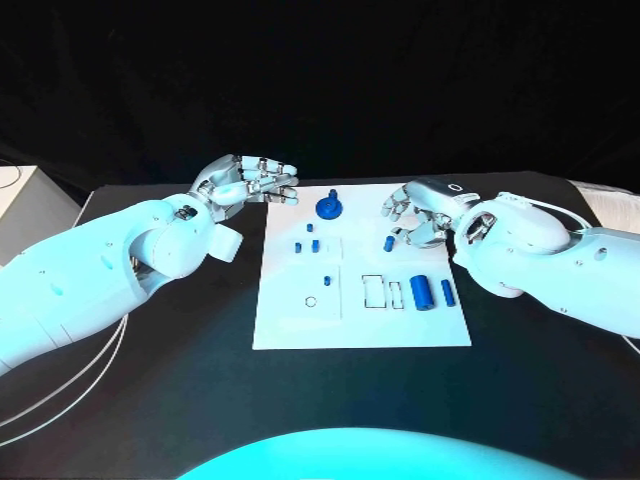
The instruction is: Assemble the parts on the task board
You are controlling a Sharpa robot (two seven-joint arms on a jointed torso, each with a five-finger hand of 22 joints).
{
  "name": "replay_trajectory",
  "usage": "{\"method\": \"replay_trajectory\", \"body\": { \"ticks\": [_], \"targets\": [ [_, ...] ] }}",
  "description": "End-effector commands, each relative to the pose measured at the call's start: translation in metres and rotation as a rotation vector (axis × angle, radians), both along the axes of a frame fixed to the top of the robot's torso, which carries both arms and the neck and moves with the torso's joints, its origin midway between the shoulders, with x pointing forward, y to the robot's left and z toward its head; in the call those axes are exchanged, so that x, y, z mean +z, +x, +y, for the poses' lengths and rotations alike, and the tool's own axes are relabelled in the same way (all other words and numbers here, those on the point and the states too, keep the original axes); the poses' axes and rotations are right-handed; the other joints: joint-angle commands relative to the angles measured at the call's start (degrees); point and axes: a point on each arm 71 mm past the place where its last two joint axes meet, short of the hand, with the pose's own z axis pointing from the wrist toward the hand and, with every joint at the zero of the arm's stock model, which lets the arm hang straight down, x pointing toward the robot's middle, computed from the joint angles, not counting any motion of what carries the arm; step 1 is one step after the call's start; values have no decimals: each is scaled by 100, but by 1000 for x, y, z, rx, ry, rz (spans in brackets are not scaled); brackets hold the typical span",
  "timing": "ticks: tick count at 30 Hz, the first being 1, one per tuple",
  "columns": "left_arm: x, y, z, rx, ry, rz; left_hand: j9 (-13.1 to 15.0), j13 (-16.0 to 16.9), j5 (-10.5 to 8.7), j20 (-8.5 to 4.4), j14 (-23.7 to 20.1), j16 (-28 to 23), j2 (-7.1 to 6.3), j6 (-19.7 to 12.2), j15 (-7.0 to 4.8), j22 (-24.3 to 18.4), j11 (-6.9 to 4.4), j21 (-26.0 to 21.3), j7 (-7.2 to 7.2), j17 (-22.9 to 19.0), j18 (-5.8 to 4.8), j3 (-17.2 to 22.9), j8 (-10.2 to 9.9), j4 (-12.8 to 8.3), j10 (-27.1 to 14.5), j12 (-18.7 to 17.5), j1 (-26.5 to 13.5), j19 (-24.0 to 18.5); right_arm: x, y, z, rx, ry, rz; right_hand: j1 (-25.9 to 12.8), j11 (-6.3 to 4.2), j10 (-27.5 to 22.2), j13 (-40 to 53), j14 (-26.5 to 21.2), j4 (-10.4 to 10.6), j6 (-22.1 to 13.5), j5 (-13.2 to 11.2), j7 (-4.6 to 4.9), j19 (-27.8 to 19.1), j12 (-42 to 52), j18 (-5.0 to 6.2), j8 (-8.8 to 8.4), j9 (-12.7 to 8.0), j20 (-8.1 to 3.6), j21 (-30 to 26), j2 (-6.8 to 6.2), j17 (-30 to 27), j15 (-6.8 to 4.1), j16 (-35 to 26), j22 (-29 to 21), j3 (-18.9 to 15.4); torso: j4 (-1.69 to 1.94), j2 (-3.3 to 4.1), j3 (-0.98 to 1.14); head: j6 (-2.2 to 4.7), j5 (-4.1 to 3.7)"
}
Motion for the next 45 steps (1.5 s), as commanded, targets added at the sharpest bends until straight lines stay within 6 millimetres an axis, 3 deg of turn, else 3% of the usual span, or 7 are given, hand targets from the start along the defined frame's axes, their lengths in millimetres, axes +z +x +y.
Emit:
{"method": "replay_trajectory", "body": {
  "ticks": [1,7,11,22,33,38,45],
  "targets": [
    [0,0,-1,-12,-13,0,-5,5,-20,-2,40,-34,-16,-9,-12,-5,23,-19,44,5,77,-32,13,3,-8,10,1,40,-1,3,-2,52,-22,31,6,-4,-90,-15,12,-2,10,35,-21,600,-27,-39,-44,-17,42,25,-98,24,20,46,1507,-97,-10,-5,-1,29,-13],
    [-1,-1,-1,-11,-12,1,-5,5,-20,-2,40,-34,-16,-9,-12,-5,23,-19,44,5,77,-32,13,3,-8,10,1,40,-3,8,-5,55,-101,19,54,-1,-205,-29,19,-2,-26,-21,-96,600,-18,-39,-81,-49,47,25,-112,28,25,65,1507,-284,-8,1,-12,31,-29],
    [-1,-1,-1,-11,-11,2,-5,5,-20,-2,40,-34,-16,-9,-12,-5,23,-19,44,5,77,-32,13,3,-8,10,1,40,-8,10,-2,61,-137,30,106,8,-281,-32,17,7,-50,-73,-144,600,1,-39,-108,-75,53,25,-87,10,35,67,1507,-440,-5,8,-7,18,-26],
    [-1,-1,0,-11,-10,3,-7,6,-20,-2,45,-43,-12,-7,-13,-17,22,-32,42,14,77,-36,13,8,-7,14,3,50,-18,8,10,86,-172,54,171,-2,-229,-15,11,17,-7,-52,-171,600,87,-39,-101,-91,54,25,-24,-19,31,61,1507,-513,-1,2,-12,-25,-17],
    [-1,-1,1,-9,-9,3,-7,6,-20,-2,45,-43,-12,-7,-13,-17,22,-32,42,14,77,-36,13,8,-7,14,3,50,-23,5,15,97,-190,79,184,-47,-32,9,11,50,243,-25,-112,600,264,-39,1,-91,41,25,18,-52,-4,60,1507,-449,-16,2,-4,-47,-10],
    [-1,-1,0,-10,-9,4,-7,6,-20,-2,45,-43,-12,-7,-13,-17,22,-32,42,14,77,-36,13,8,-7,14,3,50,-24,5,17,99,-186,78,172,-63,52,12,15,75,318,-14,-118,600,315,-39,31,-93,35,25,47,-56,-15,64,1507,-386,-3,-5,-10,-50,-21],
    [-1,-1,1,-8,-8,5,-8,7,-20,-2,49,-49,-5,-3,-13,-26,21,-41,41,21,77,-38,14,13,-6,16,4,58,-27,6,17,85,-189,73,212,-123,285,23,10,95,545,-27,-153,600,403,-39,140,-68,6,25,184,-114,-63,45,1507,-150,-5,-3,-8,-53,-17]
  ]
}}
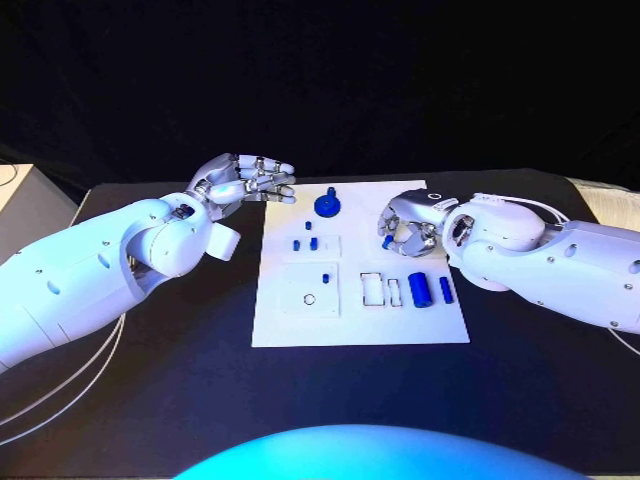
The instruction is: Assemble the parts on the task board
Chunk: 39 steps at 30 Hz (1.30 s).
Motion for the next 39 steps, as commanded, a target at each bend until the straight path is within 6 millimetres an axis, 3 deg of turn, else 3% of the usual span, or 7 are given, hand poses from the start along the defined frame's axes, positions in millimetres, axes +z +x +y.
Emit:
{"method": "replay_trajectory", "body": {
  "ticks": [1,12,15,21,31,39],
  "targets": [
    [0,-1,-1,-13,-11,1,-9,9,-20,19,27,-26,-5,-3,9,-5,21,-19,41,5,78,-21,14,-4,-6,16,4,37,-2,0,0,-2,-19,-5,9,-8,85,14,-8,1,75,24,2,600,31,-39,50,16,4,25,64,-20,-48,-9,1505,58,-2,1,0,-6,5],
    [0,-1,-1,-13,-9,5,-10,10,-20,19,30,-30,6,0,8,-11,21,-25,42,10,78,-19,15,2,-5,18,4,43,-2,1,1,-15,-18,-41,80,-90,339,57,-10,-33,314,0,-60,600,96,-39,218,101,-48,25,262,-78,-116,-35,1505,181,-1,-2,-2,-14,3],
    [0,-1,-1,-14,-8,7,-10,10,-20,19,30,-30,6,0,8,-11,21,-25,42,10,78,-19,15,2,-5,18,4,43,-3,0,2,-17,-24,-56,152,-120,421,78,-5,-89,375,-237,-77,600,103,-39,282,141,-73,25,367,-84,-141,-37,1505,269,2,-1,-4,-19,2],
    [0,-1,-1,-15,-7,9,-11,10,-20,19,31,-36,16,2,8,-18,22,-32,43,15,78,-19,16,9,-7,19,4,49,-3,-1,3,-15,-9,-83,201,-156,574,124,-2,-149,453,-253,-99,600,121,-39,373,202,-99,25,491,-111,-169,-50,1505,376,0,-4,-1,-22,6],
    [-1,0,0,-13,-5,11,-11,10,-20,19,31,-36,16,2,8,-18,22,-32,43,15,78,-19,16,9,-7,19,4,49,5,-7,-2,-39,45,-95,191,-179,660,152,-4,-179,492,-250,-119,600,124,-39,423,238,-116,25,514,-146,-187,-67,1505,425,-6,-9,4,-7,16],
    [-2,1,-1,-12,-4,18,-12,10,-20,19,31,-42,23,2,9,-24,22,-38,43,19,78,-19,15,14,-9,19,4,53,34,-14,-3,-52,111,-92,176,-183,679,159,-5,-186,503,-249,-122,600,121,-39,437,249,-121,25,502,-155,-193,-72,1505,429,-8,-14,-5,12,20]
  ]
}}
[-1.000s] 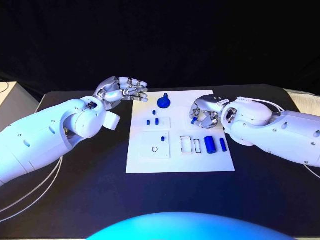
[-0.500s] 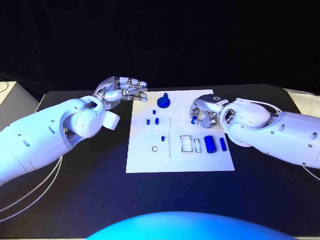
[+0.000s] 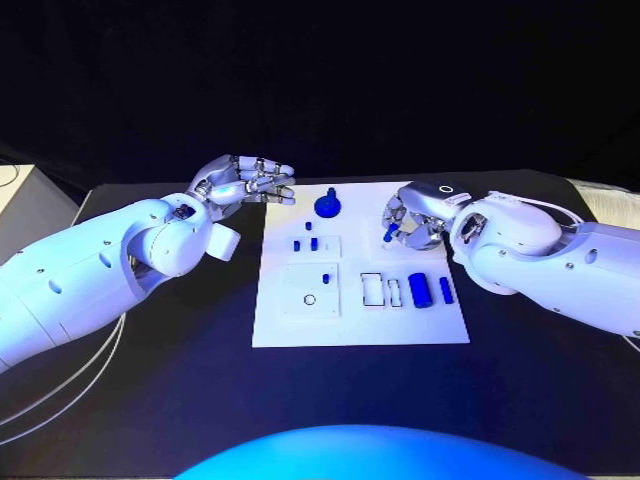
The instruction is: Assemble the parts on the task board
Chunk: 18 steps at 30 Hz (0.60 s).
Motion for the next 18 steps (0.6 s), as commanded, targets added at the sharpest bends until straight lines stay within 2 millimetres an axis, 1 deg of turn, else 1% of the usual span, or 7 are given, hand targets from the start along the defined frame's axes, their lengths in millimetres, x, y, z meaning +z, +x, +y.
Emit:
{"method": "replay_trajectory", "body": {
  "ticks": [1,4,8,12,14,16,18],
  "targets": [
    [0,0,-3,-16,-11,5,-8,8,-20,-2,32,-19,23,2,8,-5,22,-38,43,8,78,-20,15,14,-9,19,4,32,12,-5,2,-14,46,7,106,-239,273,101,1,-2,58,32,-1,600,15,-39,37,21,-37,25,148,-8,-34,-28,1508,28,-3,-5,-6,9,8],
    [0,0,-4,-16,-12,5,-8,8,-20,-2,32,-19,23,2,8,-5,22,-38,43,8,78,-20,15,14,-9,19,4,32,17,-10,7,3,61,8,106,-239,273,101,1,-2,58,32,-1,600,15,-39,37,21,-37,25,148,-8,-34,-28,1508,28,-8,-1,-3,17,17],
    [-1,0,-5,-16,-14,4,-8,8,-20,-2,32,-19,23,2,8,-5,22,-38,43,8,78,-20,15,14,-9,19,4,32,21,-19,23,45,80,21,101,-241,279,103,3,-5,61,34,-3,600,13,-39,42,25,-39,25,144,-2,-37,-25,1508,30,-4,3,-1,23,37],
    [-1,0,-7,-19,-17,4,-8,8,-20,-2,32,-19,23,2,8,-5,22,-38,43,8,78,-20,15,14,-9,19,4,32,15,-31,44,102,89,33,98,-242,282,105,1,-8,62,38,-4,600,10,-39,45,28,-41,25,143,-12,-39,-30,1508,33,9,1,-7,16,63],
    [-1,0,-7,-19,-18,4,-8,8,-20,-2,32,-19,23,2,8,-5,22,-38,43,8,78,-20,15,14,-9,19,4,32,11,-35,54,127,90,39,98,-243,283,105,-1,-11,61,44,-5,600,7,-39,46,29,-42,25,143,-21,-41,-34,1508,37,7,-3,-7,13,73],
    [-1,1,-8,-20,-20,4,-8,8,-20,-2,32,-19,23,2,8,-5,22,-38,43,8,78,-20,15,14,-9,19,4,32,5,-41,66,158,88,45,98,-243,283,105,-1,-11,61,44,-5,600,7,-39,46,29,-42,25,143,-21,-41,-34,1508,37,4,-1,-8,13,108],
    [-2,1,-9,-22,-21,4,-8,8,-20,-2,32,-19,23,2,8,-5,22,-38,43,8,78,-20,15,14,-9,19,4,32,0,-46,76,184,85,51,98,-243,283,105,-1,-11,61,44,-5,600,7,-39,46,29,-42,25,143,-21,-41,-34,1508,37,14,7,-9,12,120]
  ]
}}
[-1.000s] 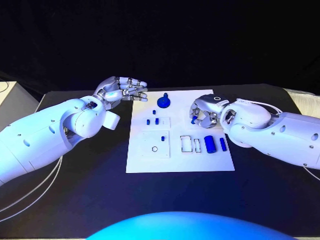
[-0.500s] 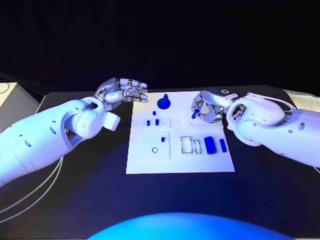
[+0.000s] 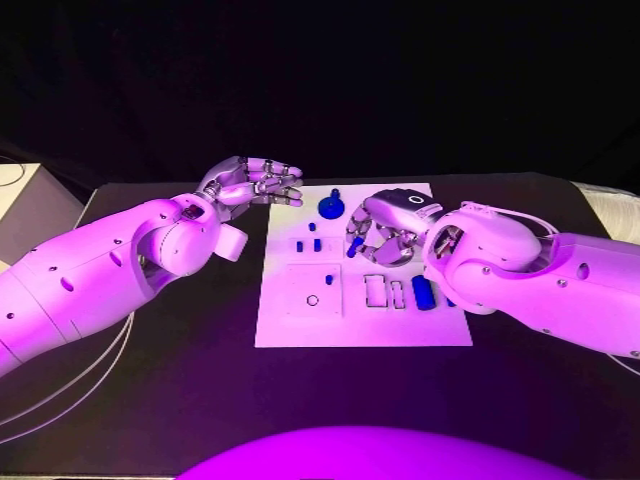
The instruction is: Assemble the parts on the task board
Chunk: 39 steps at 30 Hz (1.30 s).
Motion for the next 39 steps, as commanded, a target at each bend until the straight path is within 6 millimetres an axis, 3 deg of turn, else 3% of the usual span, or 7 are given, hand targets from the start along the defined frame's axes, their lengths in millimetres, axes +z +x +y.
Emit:
{"method": "replay_trajectory", "body": {
  "ticks": [1,8,14,39],
  "targets": [
    [0,-1,-3,-16,-16,-1,-9,8,-20,-2,32,-19,23,2,8,-5,22,-38,43,6,77,-20,15,14,-9,19,4,32,-6,-8,13,45,-8,-9,97,-243,283,67,-1,-10,25,26,5,600,19,-39,20,10,-43,25,145,-5,-41,-34,1510,39,15,10,-6,-8,33],
    [0,0,-5,-17,-18,-1,-9,8,-20,-2,32,-19,23,2,8,-5,22,-38,43,6,77,-20,15,14,-9,19,4,32,-23,-24,40,114,-14,9,96,-243,282,70,-4,-20,14,49,5,600,6,-39,21,14,-48,25,147,-19,-45,-42,1510,57,10,18,-6,-38,88],
    [0,-1,-5,-19,-19,0,-9,8,-20,-2,32,-19,23,2,8,-5,22,-38,43,6,77,-20,15,14,-9,19,4,32,-33,-28,51,135,-26,15,96,-243,282,71,-8,-24,11,56,6,600,2,-39,21,16,-50,25,148,-37,-46,-51,1510,63,6,20,-5,-73,121],
    [0,-1,-3,-15,-16,2,-13,9,-20,-3,37,-37,32,3,8,-25,22,-60,44,21,78,-24,14,20,-13,20,12,49,-48,-34,59,152,-61,41,91,-240,280,73,-12,-33,3,72,9,600,-11,-39,23,20,-53,25,148,-47,-47,-58,1510,76,2,22,2,-183,170]
  ]
}}
